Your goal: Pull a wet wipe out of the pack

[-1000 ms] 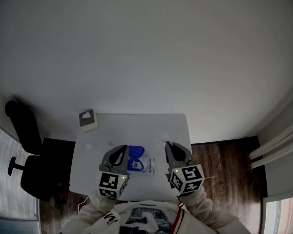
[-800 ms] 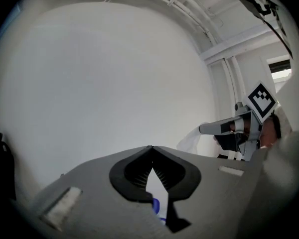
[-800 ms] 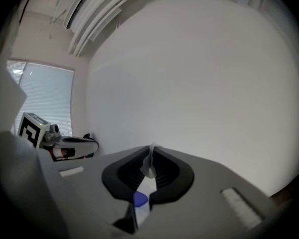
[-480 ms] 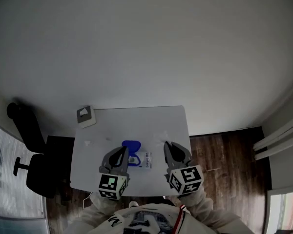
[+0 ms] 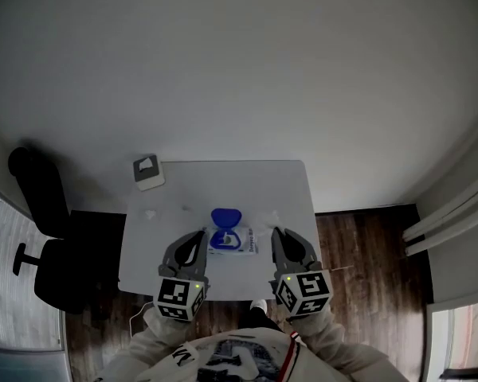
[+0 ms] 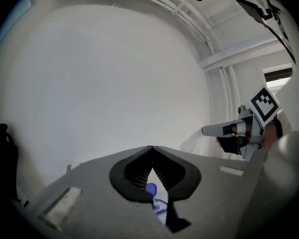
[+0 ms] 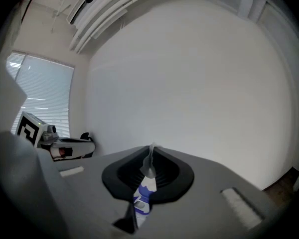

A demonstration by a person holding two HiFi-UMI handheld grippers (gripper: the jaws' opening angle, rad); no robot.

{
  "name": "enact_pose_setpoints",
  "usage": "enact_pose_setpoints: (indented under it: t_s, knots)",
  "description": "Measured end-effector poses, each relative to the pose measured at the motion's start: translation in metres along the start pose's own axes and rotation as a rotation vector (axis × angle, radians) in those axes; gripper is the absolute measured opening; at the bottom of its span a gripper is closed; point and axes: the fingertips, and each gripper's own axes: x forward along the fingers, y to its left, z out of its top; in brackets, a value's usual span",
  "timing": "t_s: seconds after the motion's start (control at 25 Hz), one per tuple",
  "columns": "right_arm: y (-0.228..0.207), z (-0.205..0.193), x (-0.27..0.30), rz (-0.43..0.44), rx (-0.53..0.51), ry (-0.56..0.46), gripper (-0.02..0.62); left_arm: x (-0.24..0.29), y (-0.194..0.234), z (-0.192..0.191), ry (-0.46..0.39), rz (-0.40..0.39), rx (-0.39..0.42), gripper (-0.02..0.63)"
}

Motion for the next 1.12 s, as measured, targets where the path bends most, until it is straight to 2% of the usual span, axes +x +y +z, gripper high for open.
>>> enact_pose_setpoints:
  t_s: [0.12, 0.56, 0.76, 1.12]
  knots:
    - [0.02, 0.001, -0.019, -0.057, -0.009, -0.039, 0.008, -0.03, 0.011, -0.006, -0.005, 0.002, -0.004, 0.005]
    - [0.101, -0.023, -0.091, -0.155, 0.002, -0.065, 0.008, -0.134, 0.019, -0.026, -0.034, -0.065, -0.003, 0.004]
    - [0.132, -0.027, -0.121, -0.175, -0.001, -0.075, 0.008, -0.177, 0.024, -0.036, -0.033, -0.066, -0.017, 0.005]
    - [0.165, -0.033, -0.161, -0.174, -0.019, -0.072, 0.006, -0.227, 0.001, -0.036, -0.067, -0.091, -0.026, 0.005]
